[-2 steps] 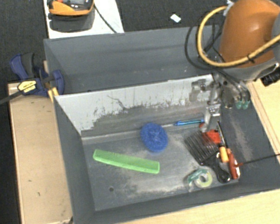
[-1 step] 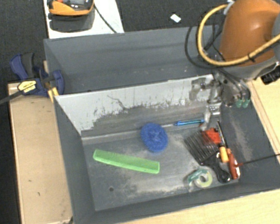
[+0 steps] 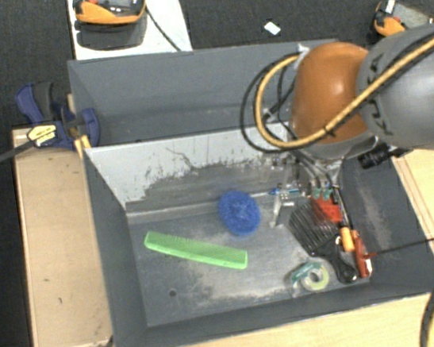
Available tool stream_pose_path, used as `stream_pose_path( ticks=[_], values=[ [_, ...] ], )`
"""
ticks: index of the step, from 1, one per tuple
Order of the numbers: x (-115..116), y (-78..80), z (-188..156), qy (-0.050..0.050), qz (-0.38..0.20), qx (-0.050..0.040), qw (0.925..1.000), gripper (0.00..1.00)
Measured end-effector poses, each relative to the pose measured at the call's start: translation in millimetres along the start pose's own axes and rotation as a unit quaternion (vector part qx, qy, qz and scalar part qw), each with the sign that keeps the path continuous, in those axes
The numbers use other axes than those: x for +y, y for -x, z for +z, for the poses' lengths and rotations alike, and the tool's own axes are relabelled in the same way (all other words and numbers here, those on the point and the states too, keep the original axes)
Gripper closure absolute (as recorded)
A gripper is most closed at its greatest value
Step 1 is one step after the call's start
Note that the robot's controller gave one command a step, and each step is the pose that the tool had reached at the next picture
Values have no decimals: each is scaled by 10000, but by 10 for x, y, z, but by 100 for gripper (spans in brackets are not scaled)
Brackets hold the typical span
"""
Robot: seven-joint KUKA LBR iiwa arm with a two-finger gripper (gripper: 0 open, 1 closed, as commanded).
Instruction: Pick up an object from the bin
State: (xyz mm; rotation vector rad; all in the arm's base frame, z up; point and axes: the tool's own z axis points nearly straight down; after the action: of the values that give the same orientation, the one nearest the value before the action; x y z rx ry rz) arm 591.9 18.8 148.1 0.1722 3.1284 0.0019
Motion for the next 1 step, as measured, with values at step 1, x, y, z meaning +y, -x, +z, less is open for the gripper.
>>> stream_pose_path(
  ticks=[1],
  values=[
    [601, -51, -144, -6, -792, -66, 9968, 0]
  ],
)
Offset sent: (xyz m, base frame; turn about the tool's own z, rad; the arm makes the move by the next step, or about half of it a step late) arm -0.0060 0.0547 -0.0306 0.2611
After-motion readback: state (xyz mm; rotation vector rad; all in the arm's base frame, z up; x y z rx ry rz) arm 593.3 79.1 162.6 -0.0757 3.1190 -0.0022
